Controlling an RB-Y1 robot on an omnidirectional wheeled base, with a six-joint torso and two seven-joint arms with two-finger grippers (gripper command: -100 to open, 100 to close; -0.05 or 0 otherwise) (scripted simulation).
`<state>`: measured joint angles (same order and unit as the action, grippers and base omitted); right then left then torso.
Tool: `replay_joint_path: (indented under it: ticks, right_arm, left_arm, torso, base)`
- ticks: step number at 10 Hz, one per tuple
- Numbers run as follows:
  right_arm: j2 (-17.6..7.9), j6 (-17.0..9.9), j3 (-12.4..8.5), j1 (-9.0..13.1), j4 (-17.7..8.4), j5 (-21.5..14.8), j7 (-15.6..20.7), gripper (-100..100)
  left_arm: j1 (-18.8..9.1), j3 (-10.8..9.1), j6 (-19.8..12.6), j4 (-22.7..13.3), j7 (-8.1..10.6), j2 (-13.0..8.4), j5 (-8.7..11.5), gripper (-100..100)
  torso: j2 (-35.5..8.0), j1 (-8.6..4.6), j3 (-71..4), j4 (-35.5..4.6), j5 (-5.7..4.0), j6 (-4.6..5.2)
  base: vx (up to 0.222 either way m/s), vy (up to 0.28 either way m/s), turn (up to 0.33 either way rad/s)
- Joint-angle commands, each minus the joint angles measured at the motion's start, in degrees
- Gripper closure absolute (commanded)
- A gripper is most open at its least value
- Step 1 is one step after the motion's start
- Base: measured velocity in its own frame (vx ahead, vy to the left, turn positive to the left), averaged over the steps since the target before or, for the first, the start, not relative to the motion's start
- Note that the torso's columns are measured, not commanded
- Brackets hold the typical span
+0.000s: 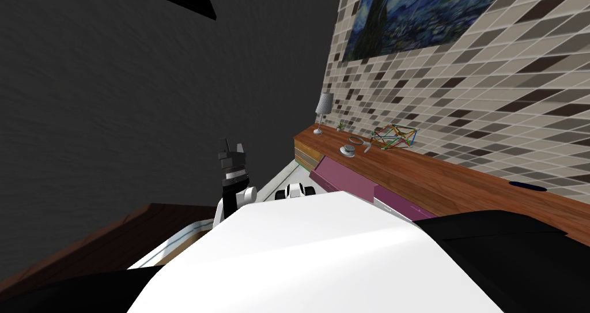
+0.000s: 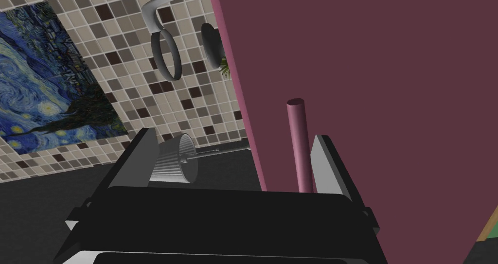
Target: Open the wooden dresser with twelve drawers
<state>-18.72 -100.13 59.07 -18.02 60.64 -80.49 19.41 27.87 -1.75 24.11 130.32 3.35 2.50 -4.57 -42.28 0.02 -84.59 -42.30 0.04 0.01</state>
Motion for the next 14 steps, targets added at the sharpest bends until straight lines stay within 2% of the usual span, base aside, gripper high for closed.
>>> replay_joint_path:
  ticks: [1,2,3,4,5,6,8,9,14]
  right_arm:
    - [-0.14,-2.06,1.51,-1.51,2.83,-1.03,1.65,-100]
    - [-0.32,-3.24,2.45,-2.52,4.74,-1.65,2.70,-100]
    - [-0.32,-3.24,2.45,-2.52,4.74,-1.65,2.70,-100]
    - [-0.50,-4.42,3.39,-3.52,6.65,-2.28,3.74,-100]
    - [-0.50,-4.42,3.39,-3.52,6.65,-2.28,3.74,-100]
    - [-0.67,-5.60,4.34,-4.53,8.57,-2.90,4.79,-100]
    - [-0.67,-5.60,4.34,-4.53,8.57,-2.90,4.79,-100]
    - [-0.85,-6.78,5.28,-5.54,10.48,-3.53,5.83,-100]
    - [-0.85,-6.78,5.28,-5.54,10.48,-3.53,5.83,-100]
  left_arm:
    - [0.00,0.00,0.00,0.00,0.00,0.00,0.00,0]
    - [-0.01,0.00,0.00,0.00,0.00,0.00,0.00,0]
    - [-0.01,0.01,0.00,0.00,0.00,0.00,0.00,0]
    - [-0.01,0.01,0.00,0.00,0.00,0.01,0.00,0]
    - [-0.01,0.01,0.00,0.00,0.00,0.01,0.00,0]
    - [-0.01,0.01,0.00,0.00,0.00,0.01,0.00,0]
    - [-0.01,0.01,0.00,0.00,0.00,0.01,0.00,0]
    - [-0.01,0.01,0.00,0.00,0.00,0.01,0.00,0]
    - [-0.02,0.01,0.00,0.00,0.00,0.01,0.00,0]
  torso:
    - [-0.10,0.14,0.00,-0.06,0.13,0.01]
    - [-0.22,0.31,0.04,-0.13,0.23,-0.02]
    - [-0.28,0.43,0.01,-0.19,0.34,-0.01]
    - [-0.31,0.52,-0.03,-0.23,0.44,-0.01]
    - [-0.33,0.57,-0.12,-0.25,0.57,0.04]
    - [-0.39,0.68,-0.17,-0.32,0.72,0.03]
    - [-0.54,0.99,-0.26,-0.42,1.01,0.07]
    - [-0.60,1.08,-0.23,-0.45,1.03,0.05]
    - [-0.76,1.30,-0.36,-0.53,1.31,0.11]
  base:
    - [0.048,-0.052,-0.013]
    - [0.036,-0.040,-0.019]
    - [0.025,-0.026,-0.008]
    - [0.034,-0.031,-0.011]
    - [0.028,-0.029,-0.010]
    - [0.035,-0.038,-0.015]
    - [0.028,-0.025,-0.006]
    - [0.027,-0.024,-0.017]
    - [0.008,-0.007,0.001]
